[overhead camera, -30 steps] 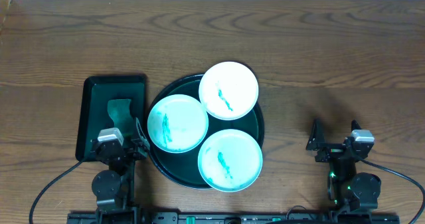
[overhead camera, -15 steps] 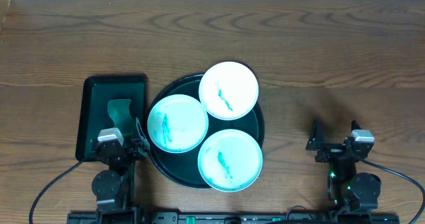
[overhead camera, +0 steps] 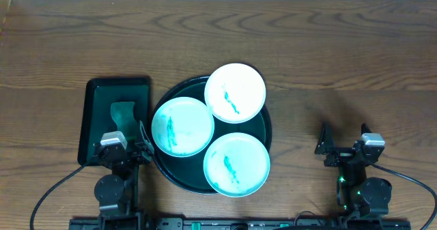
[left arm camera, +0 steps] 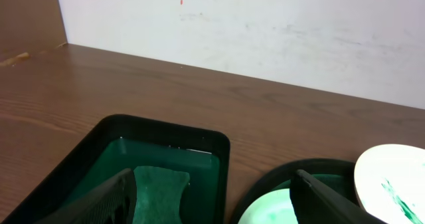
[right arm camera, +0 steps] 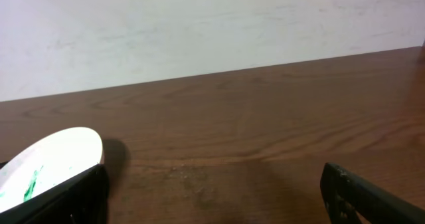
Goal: Clean dirty plates on tray and stack at the side
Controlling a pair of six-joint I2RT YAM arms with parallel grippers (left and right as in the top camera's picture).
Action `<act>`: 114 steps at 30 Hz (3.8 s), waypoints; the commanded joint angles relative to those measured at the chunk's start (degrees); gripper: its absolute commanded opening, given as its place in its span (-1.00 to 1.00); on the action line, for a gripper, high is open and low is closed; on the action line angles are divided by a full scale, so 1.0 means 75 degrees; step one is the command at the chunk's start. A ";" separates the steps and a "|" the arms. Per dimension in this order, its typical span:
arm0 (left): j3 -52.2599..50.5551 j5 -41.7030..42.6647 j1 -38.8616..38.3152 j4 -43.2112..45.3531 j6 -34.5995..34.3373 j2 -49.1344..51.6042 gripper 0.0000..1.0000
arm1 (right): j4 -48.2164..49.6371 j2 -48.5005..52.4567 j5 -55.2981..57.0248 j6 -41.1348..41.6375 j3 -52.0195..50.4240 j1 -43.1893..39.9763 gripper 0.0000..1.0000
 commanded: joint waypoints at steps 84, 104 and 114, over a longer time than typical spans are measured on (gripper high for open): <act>0.6126 0.0571 -0.0026 -0.3622 0.0647 0.6624 0.49 | -0.1311 0.4505 -0.0801 -0.0749 0.4800 0.0047 0.99; 1.0372 0.1498 -0.0026 -0.8061 0.1049 1.0060 0.48 | -0.5555 0.8947 -0.3526 -0.1096 0.9148 0.0055 0.98; 1.0369 0.1486 -0.0026 -0.7799 0.1049 1.0145 0.49 | -0.5493 1.0416 -0.4456 -0.1087 0.9570 0.0055 0.99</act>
